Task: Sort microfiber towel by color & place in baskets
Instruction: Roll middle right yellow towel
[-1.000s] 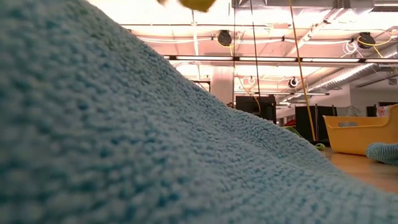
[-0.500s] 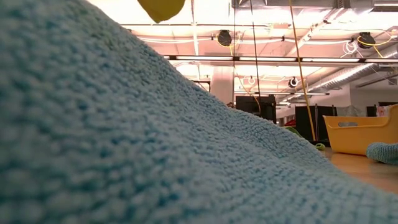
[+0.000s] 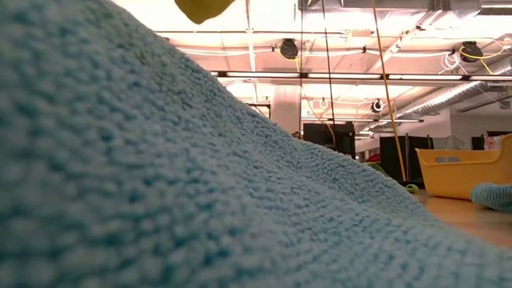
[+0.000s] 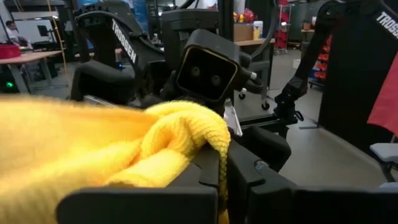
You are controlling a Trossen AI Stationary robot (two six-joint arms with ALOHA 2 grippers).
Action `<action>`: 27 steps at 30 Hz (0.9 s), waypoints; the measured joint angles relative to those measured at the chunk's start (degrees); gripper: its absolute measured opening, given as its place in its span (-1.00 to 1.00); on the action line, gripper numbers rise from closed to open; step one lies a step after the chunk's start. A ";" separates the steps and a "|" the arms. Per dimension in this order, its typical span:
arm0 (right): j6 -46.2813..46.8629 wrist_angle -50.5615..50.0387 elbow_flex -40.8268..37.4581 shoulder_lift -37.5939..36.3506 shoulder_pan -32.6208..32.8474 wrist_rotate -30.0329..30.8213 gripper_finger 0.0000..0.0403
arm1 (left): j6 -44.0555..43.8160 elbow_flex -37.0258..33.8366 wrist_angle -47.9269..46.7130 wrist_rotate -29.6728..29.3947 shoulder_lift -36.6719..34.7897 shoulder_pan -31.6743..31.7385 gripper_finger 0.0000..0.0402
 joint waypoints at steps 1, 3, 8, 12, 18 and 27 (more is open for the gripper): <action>-0.10 -0.05 0.00 0.00 0.07 0.11 -0.93 | 0.00 0.00 0.00 -0.09 0.00 0.00 -0.96; 0.21 -0.26 0.00 0.00 0.28 0.41 -0.91 | 0.04 0.00 0.00 -1.14 0.00 0.00 -0.90; -1.02 -0.63 0.00 0.00 1.89 7.13 -0.96 | 0.56 0.04 -3.14 -3.13 -1.45 0.00 -0.64; -3.54 -0.90 0.00 -0.02 3.48 13.98 -0.98 | -0.01 0.07 -11.29 -5.18 -4.67 -0.06 -0.42; -6.31 0.13 -0.02 -0.07 3.34 15.70 -0.98 | -3.08 0.07 -24.47 -8.92 -10.84 -0.11 -0.20; 4.95 1.33 -0.02 -0.09 -7.62 6.86 -0.98 | -8.98 0.07 -42.64 -9.67 -18.41 -1.95 -0.19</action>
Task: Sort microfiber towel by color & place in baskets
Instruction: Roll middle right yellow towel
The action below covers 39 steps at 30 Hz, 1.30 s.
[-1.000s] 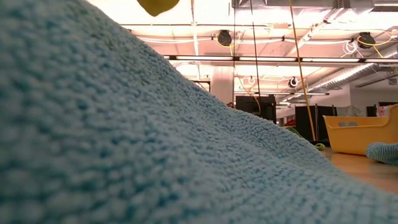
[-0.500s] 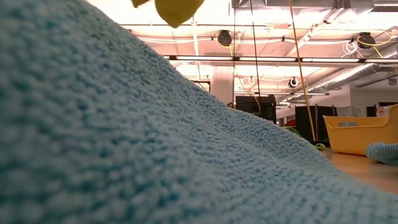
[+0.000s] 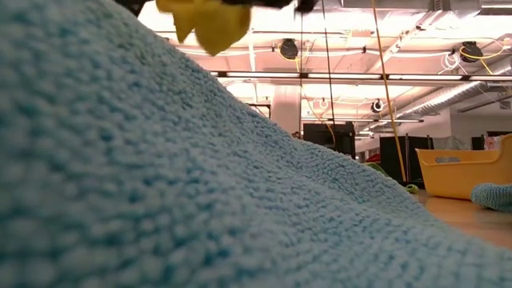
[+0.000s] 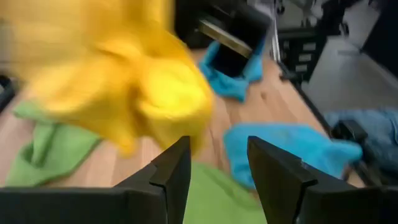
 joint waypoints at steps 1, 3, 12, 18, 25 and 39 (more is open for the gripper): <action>1.75 0.05 0.00 0.00 -1.94 -2.87 -0.98 | -0.33 0.00 -1.52 -0.49 -0.33 -0.62 -0.19; 4.76 -0.44 0.46 0.00 -5.86 -7.66 -0.98 | -1.30 0.00 -3.67 -2.32 -0.64 -2.03 -0.19; 12.75 -8.01 7.76 -0.02 -19.78 -24.18 -0.97 | -1.51 0.00 -6.37 -6.62 -0.64 -7.24 -0.19; 16.33 -10.79 10.30 -0.02 -23.70 -32.48 -0.97 | 1.43 0.00 -6.11 -23.72 -0.62 -7.65 -0.19; 20.09 -12.20 10.36 -0.02 -23.47 -35.88 -0.97 | 11.61 -1.36 9.21 -27.65 1.40 -7.69 -0.15; 21.11 -11.96 10.40 -0.02 -17.22 -36.15 -0.97 | 21.76 -2.54 21.42 -49.73 8.05 -3.52 0.29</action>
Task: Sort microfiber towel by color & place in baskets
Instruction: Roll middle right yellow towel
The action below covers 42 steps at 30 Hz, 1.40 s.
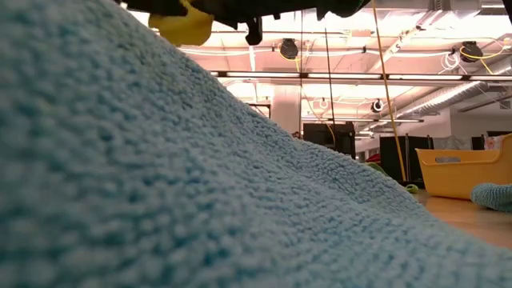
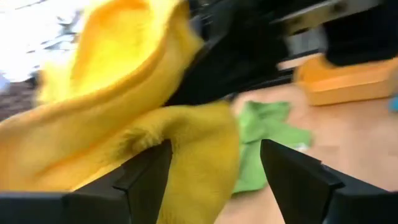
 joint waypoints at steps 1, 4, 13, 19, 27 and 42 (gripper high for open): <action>0.00 0.06 0.00 0.00 0.30 0.07 -0.97 | 0.67 0.00 -0.11 -1.32 -0.13 -0.26 0.30; 0.00 0.04 0.00 0.00 1.40 0.07 -0.97 | 0.74 0.00 -0.14 -2.07 -0.33 -0.68 0.30; 0.93 -0.35 0.00 0.00 3.82 0.31 -0.97 | 2.39 0.00 -0.20 -2.50 -0.30 -1.26 0.30; 2.08 -1.91 0.00 0.00 4.05 -0.12 -0.97 | 2.69 0.00 0.69 -2.54 -0.30 -3.94 0.31; 3.59 -2.13 0.00 0.00 4.02 -0.46 -0.97 | 2.33 0.00 0.96 -2.30 0.18 -5.24 0.64; 5.99 -2.48 0.00 0.00 5.25 0.07 -0.96 | 16.84 0.00 20.21 -1.18 9.82 1.66 0.92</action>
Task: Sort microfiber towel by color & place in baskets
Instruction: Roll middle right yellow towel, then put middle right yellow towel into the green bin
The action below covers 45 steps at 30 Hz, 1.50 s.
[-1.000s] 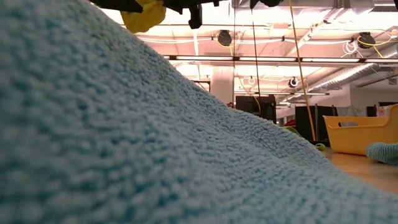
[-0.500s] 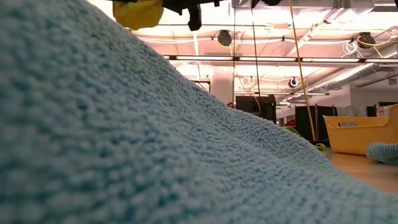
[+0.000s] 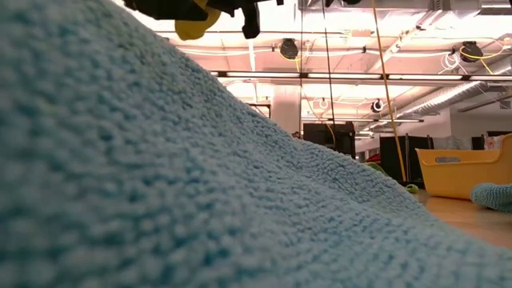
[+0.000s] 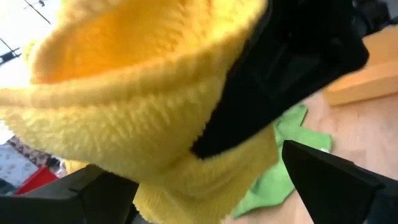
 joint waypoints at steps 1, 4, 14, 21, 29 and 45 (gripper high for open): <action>0.00 0.00 0.00 0.00 0.13 -0.06 -0.96 | 0.52 0.00 1.29 0.26 0.31 -0.12 0.92; -0.04 -0.33 0.00 -0.04 0.51 -0.35 -0.96 | 2.09 0.00 1.84 1.67 0.46 -0.51 0.85; -0.13 -0.82 -0.02 -0.04 1.90 -0.76 -0.91 | 4.70 0.00 0.38 2.67 0.46 -2.70 -0.21; 1.33 -1.28 -0.11 0.00 1.99 -1.20 -0.60 | 5.37 0.01 -1.95 2.42 0.41 -3.59 -0.73; 2.40 -6.89 0.09 0.00 2.70 -0.77 -0.17 | 3.68 0.00 -9.17 2.16 -1.30 -3.62 -0.73; 7.95 -24.54 -0.09 -1.75 3.97 13.36 0.06 | -9.73 0.09 -38.03 18.06 -23.18 13.48 -0.73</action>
